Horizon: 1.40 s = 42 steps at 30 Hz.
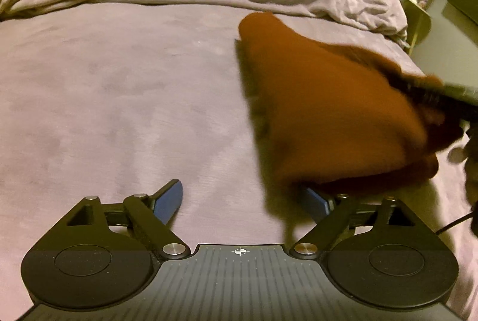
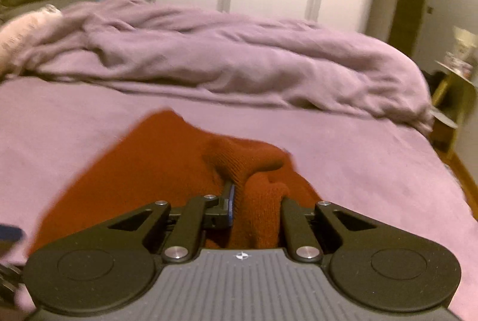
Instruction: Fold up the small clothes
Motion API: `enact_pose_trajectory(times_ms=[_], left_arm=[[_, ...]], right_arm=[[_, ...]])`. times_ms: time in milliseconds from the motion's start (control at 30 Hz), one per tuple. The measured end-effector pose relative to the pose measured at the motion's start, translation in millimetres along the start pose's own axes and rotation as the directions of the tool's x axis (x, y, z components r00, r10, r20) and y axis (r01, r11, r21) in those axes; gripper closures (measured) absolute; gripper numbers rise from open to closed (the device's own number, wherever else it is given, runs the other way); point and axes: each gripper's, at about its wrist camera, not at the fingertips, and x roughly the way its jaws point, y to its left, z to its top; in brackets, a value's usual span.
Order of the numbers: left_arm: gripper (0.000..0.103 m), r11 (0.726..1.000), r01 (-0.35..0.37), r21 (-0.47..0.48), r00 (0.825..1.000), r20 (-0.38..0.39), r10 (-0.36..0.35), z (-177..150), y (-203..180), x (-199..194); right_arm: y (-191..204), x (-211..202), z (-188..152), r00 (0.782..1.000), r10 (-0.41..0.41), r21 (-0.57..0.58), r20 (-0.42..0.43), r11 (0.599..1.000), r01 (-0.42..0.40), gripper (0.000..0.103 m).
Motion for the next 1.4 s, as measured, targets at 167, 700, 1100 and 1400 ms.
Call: enact_pose_trajectory(times_ms=[167,700,1100,1400], left_arm=[[0.012,0.997,-0.031,0.069,0.999,-0.014,0.032,-3,-11,1],[0.012,1.0,-0.024,0.02,0.998,-0.05,0.025,-1,-21,9],[0.011,1.0,-0.021,0.02,0.998,-0.059,0.022,1,-25,10],[0.011,1.0,-0.004,-0.002,0.998,-0.055,0.003,4,-24,10]], right_arm=[[-29,-1,-24,0.997,0.05,0.145,-0.06,0.989,-0.04,0.081],[-52,-68,-26,0.982,0.178,0.314,0.057,0.931,-0.187,0.05],[-25,-9,-28,0.967,0.244,0.259,-0.076,0.941,-0.217,0.088],[-43,4,-29,0.948,0.306,0.408,-0.092,0.88,-0.244,0.071]])
